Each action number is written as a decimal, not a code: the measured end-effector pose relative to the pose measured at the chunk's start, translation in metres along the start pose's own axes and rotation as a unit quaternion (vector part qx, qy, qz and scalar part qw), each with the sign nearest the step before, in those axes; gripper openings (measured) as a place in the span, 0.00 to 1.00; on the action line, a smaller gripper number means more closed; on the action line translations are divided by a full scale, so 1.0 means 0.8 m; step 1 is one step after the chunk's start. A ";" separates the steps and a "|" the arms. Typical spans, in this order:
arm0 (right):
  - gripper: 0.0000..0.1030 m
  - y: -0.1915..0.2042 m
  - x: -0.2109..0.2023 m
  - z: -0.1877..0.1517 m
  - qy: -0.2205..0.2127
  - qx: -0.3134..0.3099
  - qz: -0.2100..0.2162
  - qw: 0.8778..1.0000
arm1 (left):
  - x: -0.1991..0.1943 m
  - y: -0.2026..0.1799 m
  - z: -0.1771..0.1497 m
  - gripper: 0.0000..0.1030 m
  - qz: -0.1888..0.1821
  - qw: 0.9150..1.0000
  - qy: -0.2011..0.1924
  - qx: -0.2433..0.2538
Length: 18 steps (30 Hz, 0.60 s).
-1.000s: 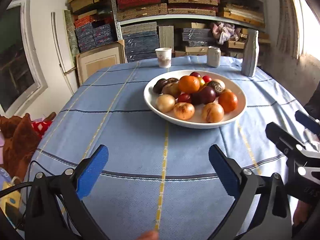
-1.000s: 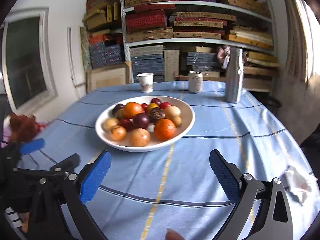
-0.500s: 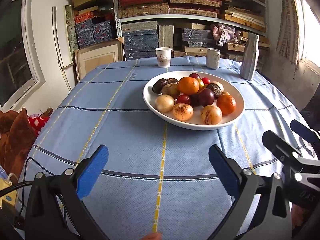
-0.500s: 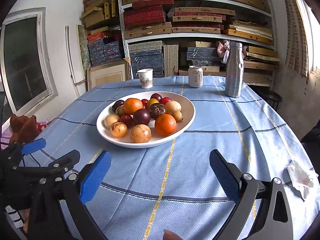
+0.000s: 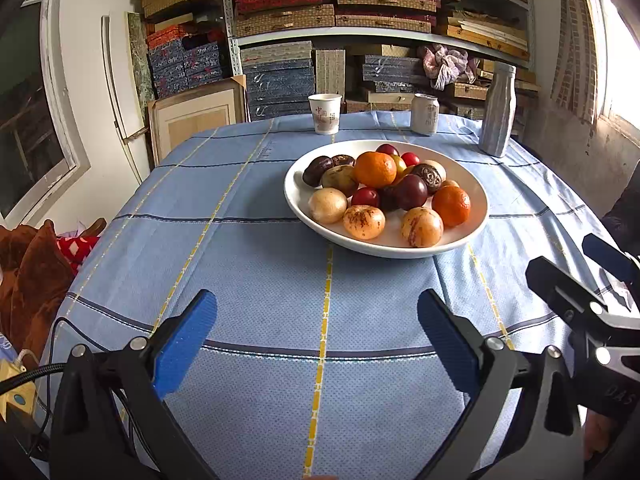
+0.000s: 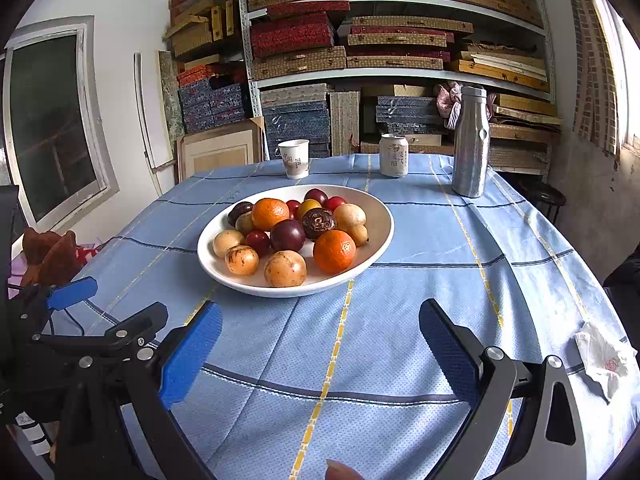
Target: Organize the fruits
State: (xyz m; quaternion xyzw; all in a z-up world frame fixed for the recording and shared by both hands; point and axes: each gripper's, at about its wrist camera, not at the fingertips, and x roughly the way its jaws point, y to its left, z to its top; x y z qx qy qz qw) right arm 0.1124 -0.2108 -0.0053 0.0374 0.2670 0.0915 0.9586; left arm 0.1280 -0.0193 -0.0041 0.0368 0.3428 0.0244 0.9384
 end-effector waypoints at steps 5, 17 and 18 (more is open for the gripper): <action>0.97 0.000 0.000 0.000 0.000 0.000 0.000 1.000 | 0.001 0.000 0.000 0.96 -0.001 1.000 0.000 -0.001; 0.97 0.002 -0.003 0.001 -0.002 0.001 0.000 1.000 | -0.004 0.000 -0.001 0.96 0.003 1.000 -0.011 0.002; 0.97 0.001 -0.003 0.001 -0.002 0.001 0.000 1.000 | -0.004 0.001 -0.002 0.96 0.003 1.000 -0.011 0.001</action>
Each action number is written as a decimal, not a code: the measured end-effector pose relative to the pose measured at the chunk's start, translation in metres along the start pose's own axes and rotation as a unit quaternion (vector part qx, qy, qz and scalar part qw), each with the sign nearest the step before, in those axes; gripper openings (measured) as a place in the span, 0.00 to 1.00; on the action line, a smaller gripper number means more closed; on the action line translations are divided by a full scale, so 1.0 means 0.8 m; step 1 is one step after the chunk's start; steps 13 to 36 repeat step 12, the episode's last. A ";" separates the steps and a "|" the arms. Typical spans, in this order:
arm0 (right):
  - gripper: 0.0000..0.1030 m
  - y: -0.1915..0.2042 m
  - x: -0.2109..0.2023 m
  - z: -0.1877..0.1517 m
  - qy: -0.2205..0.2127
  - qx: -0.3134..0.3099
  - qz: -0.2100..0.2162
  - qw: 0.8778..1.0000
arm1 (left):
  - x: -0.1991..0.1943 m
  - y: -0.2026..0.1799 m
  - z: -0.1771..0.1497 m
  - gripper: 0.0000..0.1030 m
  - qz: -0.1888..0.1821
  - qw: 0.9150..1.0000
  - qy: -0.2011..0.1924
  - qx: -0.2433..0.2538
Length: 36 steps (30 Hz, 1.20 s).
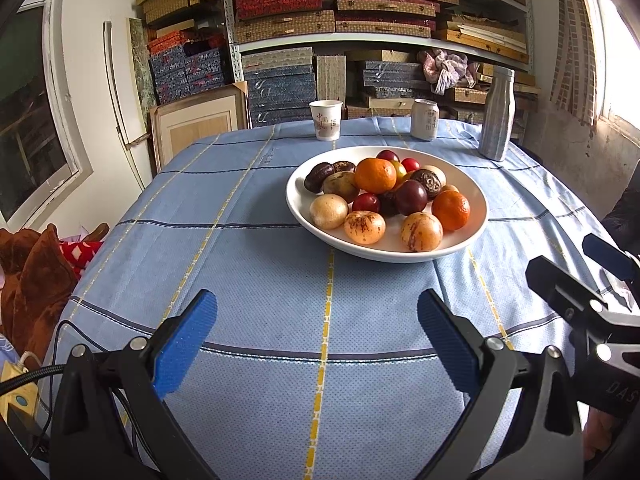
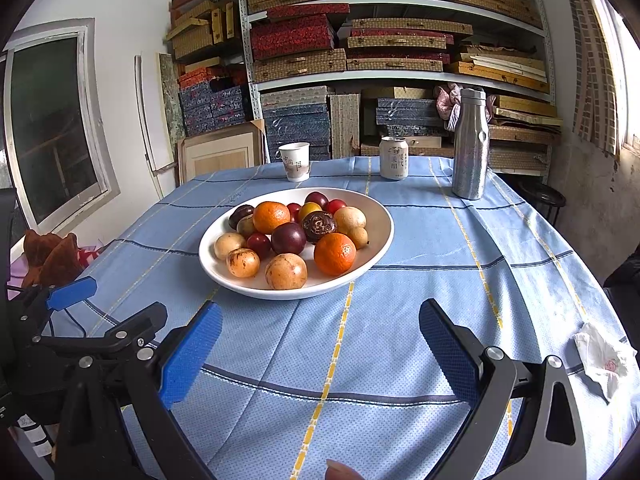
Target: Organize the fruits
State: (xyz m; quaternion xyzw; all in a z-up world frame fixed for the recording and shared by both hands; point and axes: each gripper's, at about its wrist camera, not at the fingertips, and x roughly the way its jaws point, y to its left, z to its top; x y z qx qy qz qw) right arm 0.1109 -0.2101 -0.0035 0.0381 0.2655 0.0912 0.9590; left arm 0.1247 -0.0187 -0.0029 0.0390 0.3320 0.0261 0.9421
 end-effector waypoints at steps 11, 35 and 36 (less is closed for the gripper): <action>0.97 0.000 0.000 0.000 -0.001 0.000 0.001 1.000 | 0.001 0.000 0.000 0.96 -0.002 1.000 0.003 0.004; 0.97 0.000 0.000 0.000 -0.001 0.000 0.000 1.000 | 0.001 0.000 0.000 0.96 -0.002 1.000 0.003 0.004; 0.97 0.000 0.000 0.000 -0.001 0.000 0.000 1.000 | 0.001 0.000 0.000 0.96 -0.002 1.000 0.003 0.004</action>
